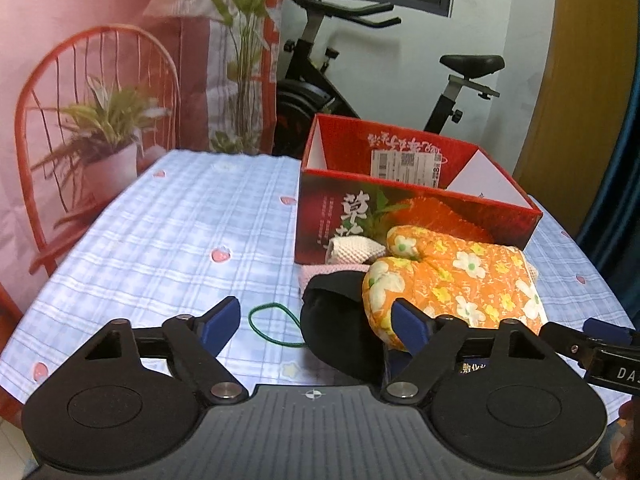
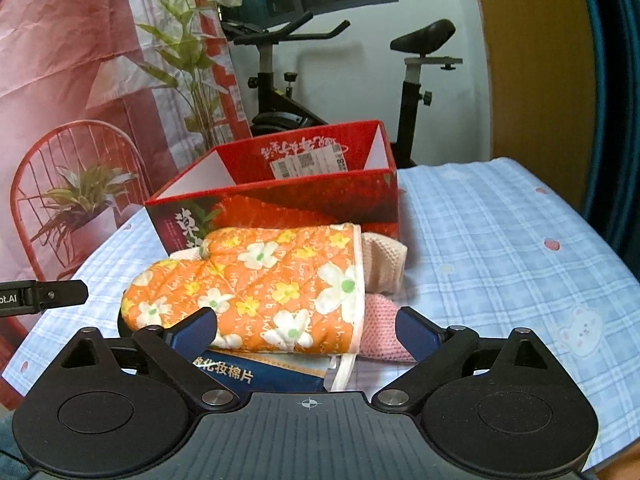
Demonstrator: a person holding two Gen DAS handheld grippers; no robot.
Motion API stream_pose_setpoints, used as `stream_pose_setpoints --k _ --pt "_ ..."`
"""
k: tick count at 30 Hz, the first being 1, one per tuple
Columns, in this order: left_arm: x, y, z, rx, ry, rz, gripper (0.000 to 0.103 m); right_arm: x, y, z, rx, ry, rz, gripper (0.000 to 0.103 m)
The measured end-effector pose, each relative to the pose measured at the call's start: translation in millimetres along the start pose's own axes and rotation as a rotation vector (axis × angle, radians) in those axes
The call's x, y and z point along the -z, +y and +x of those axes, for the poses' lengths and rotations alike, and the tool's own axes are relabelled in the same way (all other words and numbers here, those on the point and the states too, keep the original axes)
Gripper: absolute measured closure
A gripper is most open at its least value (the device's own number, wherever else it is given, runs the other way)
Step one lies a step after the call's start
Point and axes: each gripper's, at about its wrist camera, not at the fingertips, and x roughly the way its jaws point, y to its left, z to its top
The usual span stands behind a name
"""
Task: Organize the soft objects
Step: 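Close the left gripper on the orange floral oven mitt while the right gripper grasps its other end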
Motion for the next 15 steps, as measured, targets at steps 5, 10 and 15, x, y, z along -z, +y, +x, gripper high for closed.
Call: stream_pose_setpoints --k 5,10,15 --pt "-1 1 14 0.03 0.033 -0.009 0.03 1 -3 12 -0.007 0.02 0.0 0.017" --pt "-4 2 24 0.052 0.058 -0.015 0.037 1 -2 20 -0.004 0.034 -0.017 0.02" --pt "-7 1 31 0.067 0.071 -0.014 0.043 -2 -5 25 -0.003 0.042 -0.026 0.024"
